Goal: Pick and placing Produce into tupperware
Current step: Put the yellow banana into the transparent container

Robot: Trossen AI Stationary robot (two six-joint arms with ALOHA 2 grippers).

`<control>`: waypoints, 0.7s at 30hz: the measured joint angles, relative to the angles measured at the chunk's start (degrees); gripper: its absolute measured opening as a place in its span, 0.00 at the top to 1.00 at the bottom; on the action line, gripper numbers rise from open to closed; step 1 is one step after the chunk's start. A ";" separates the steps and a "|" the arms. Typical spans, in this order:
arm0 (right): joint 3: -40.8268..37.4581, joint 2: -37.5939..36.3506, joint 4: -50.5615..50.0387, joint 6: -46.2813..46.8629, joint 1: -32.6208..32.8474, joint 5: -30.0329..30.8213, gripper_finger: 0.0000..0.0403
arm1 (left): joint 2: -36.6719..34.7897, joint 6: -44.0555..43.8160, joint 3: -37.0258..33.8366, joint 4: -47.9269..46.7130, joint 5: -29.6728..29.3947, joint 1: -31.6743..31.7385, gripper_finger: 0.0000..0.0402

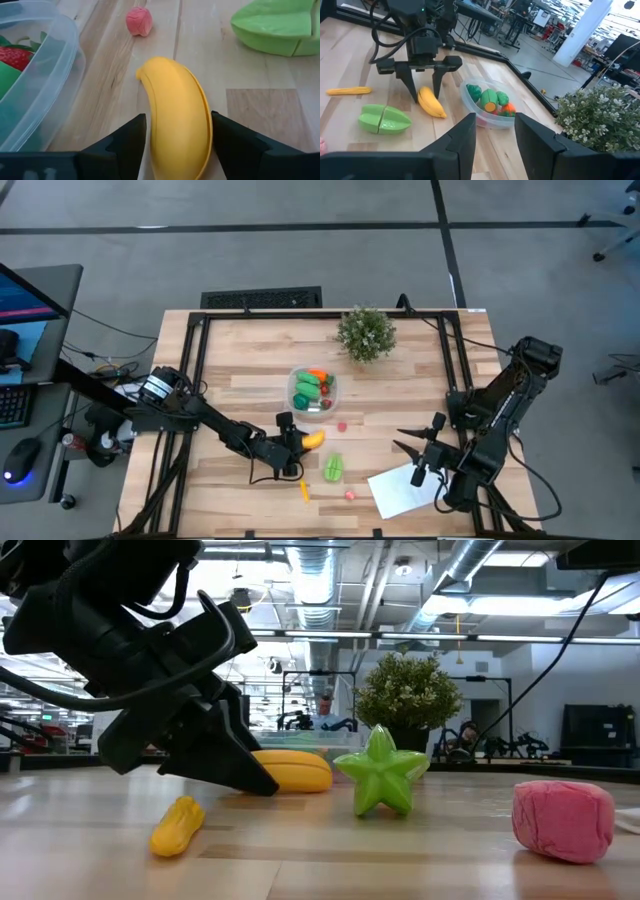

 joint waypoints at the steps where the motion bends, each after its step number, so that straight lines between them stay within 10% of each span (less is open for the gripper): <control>1: 0.00 0.00 0.00 0.00 0.00 0.00 0.68 | 0.00 0.00 0.00 0.00 0.06 0.00 0.50; 21: 0.00 0.00 -0.33 -0.04 0.00 0.00 0.68 | 0.00 0.05 0.00 0.54 0.29 -0.04 0.59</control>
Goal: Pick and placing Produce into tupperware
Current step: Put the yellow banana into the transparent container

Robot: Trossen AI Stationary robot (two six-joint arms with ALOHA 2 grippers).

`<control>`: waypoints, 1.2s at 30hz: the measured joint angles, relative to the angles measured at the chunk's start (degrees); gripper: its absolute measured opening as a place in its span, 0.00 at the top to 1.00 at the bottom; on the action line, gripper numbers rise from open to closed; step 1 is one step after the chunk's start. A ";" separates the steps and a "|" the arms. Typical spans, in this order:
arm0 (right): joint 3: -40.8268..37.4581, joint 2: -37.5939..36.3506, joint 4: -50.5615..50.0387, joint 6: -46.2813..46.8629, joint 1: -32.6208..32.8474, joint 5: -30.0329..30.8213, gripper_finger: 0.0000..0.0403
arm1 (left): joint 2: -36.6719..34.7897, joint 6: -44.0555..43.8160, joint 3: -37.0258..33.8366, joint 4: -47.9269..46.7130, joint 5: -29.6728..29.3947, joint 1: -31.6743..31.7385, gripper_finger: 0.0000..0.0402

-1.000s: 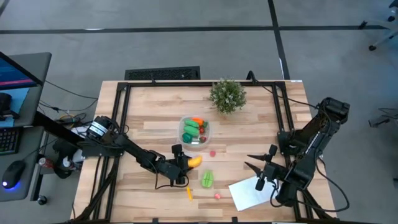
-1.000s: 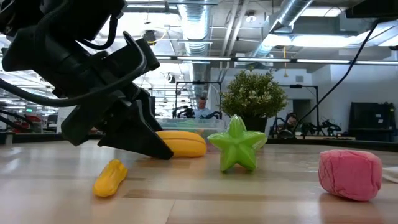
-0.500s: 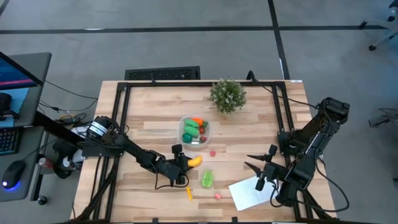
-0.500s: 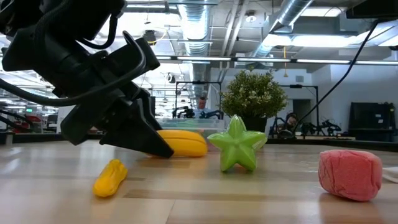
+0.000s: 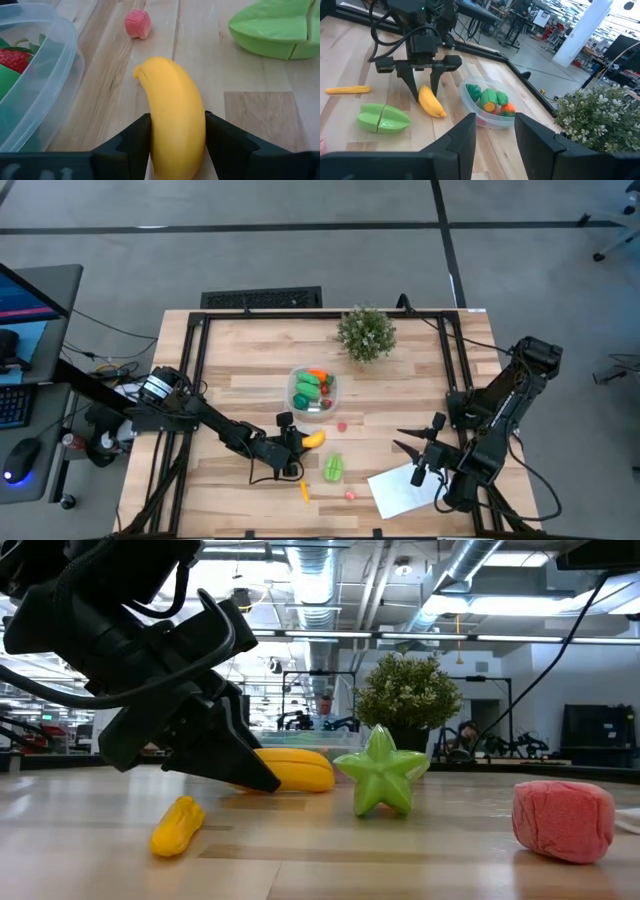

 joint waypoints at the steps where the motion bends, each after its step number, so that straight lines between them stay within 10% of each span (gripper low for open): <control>1: 0.00 0.00 -0.02 0.00 0.00 0.00 0.69 | 0.00 0.32 0.00 0.40 0.03 0.00 0.59; 27: 0.00 0.02 -0.33 0.04 0.00 -0.63 0.69 | -18.18 17.16 0.87 -8.55 -13.21 2.01 0.59; 36: 0.00 0.02 -0.36 0.42 -0.02 -0.76 0.69 | -20.79 25.39 0.87 -11.88 -9.25 10.71 0.59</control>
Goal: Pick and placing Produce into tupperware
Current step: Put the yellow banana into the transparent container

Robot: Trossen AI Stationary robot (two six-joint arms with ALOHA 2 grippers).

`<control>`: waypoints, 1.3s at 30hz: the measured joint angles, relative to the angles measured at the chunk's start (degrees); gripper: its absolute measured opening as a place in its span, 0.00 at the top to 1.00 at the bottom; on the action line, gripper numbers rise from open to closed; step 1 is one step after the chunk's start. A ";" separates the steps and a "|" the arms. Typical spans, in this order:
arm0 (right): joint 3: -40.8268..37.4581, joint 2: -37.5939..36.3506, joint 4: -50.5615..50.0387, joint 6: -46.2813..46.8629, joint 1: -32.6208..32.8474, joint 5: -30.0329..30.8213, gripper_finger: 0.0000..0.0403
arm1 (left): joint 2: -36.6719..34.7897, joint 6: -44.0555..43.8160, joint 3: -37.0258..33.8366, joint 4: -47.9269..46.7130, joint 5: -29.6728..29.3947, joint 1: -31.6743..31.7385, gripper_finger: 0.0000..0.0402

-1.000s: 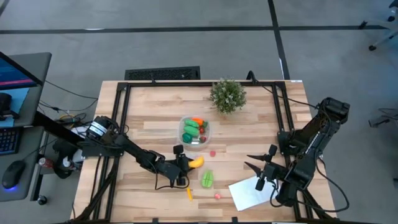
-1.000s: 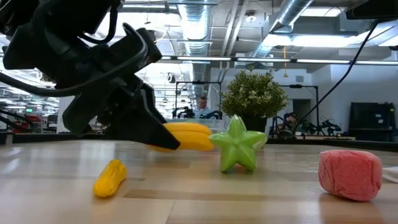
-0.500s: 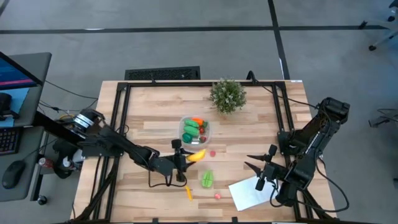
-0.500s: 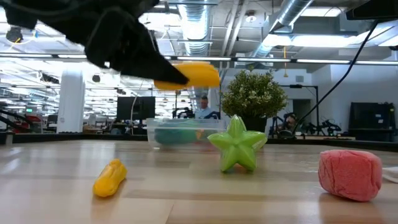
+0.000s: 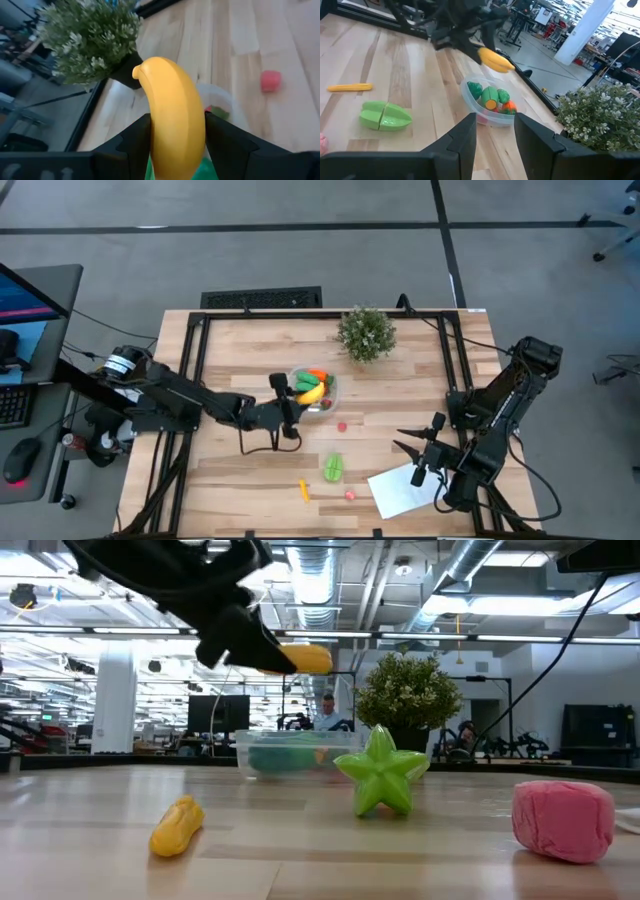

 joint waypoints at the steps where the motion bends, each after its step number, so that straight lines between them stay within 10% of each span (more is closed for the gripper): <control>1: 0.02 0.00 -0.02 0.00 0.00 0.00 0.69 | 0.00 0.78 0.00 -0.01 1.60 1.39 0.59; 13: 0.00 0.00 -0.32 0.04 0.00 0.02 0.69 | 0.00 2.30 0.00 -2.04 22.68 17.47 0.59; 39: 0.00 0.00 -0.41 0.09 -0.02 0.07 0.69 | 0.00 0.94 0.00 -2.82 33.09 23.17 0.59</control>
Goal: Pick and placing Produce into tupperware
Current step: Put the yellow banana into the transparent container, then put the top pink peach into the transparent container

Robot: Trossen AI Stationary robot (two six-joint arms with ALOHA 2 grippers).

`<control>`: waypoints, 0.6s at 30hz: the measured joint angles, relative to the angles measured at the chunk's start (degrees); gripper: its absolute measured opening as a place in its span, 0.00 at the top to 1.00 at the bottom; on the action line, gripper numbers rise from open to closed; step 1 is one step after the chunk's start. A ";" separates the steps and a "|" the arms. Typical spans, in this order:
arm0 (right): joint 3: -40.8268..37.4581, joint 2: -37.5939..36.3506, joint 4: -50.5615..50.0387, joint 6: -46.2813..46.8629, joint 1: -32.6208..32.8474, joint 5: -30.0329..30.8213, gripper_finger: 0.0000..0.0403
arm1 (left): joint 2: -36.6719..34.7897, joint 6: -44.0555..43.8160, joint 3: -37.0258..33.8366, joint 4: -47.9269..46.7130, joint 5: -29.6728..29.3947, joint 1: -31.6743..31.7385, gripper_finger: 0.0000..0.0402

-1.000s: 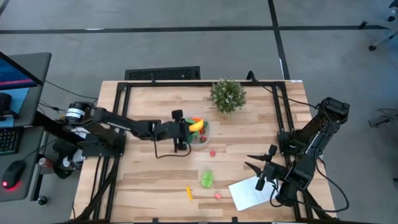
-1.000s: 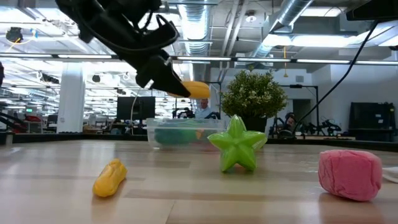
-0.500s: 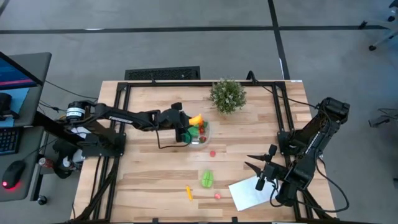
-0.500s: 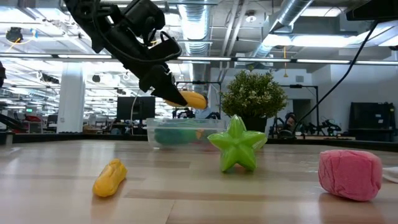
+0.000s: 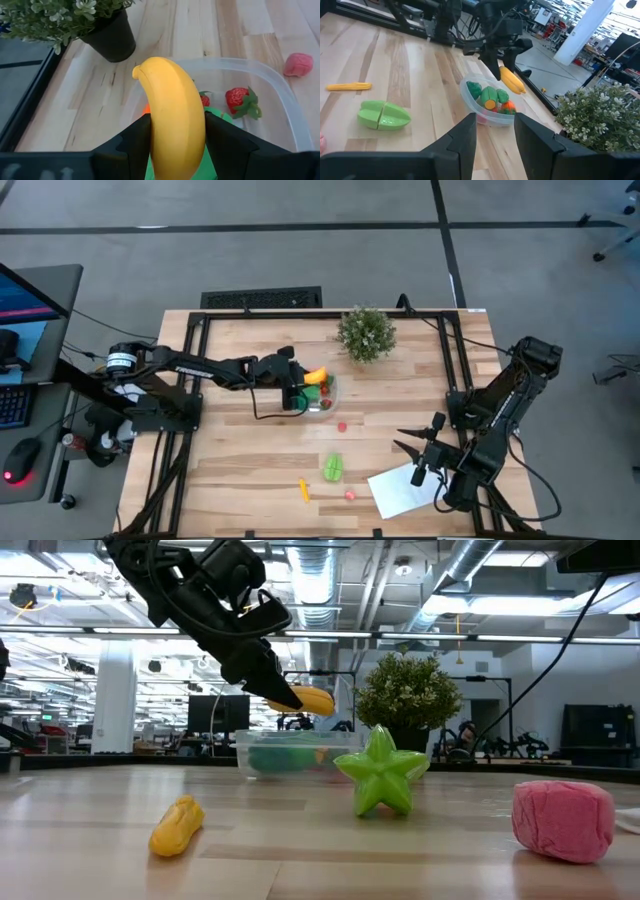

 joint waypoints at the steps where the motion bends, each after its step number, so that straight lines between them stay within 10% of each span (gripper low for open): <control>1: 0.01 0.00 -0.02 0.00 0.00 0.00 0.69 | 0.00 0.00 0.00 -0.01 0.00 0.00 0.59; 18: 0.00 0.00 0.00 0.02 0.00 0.00 0.69 | 0.00 -0.24 0.00 0.04 1.43 -0.01 0.46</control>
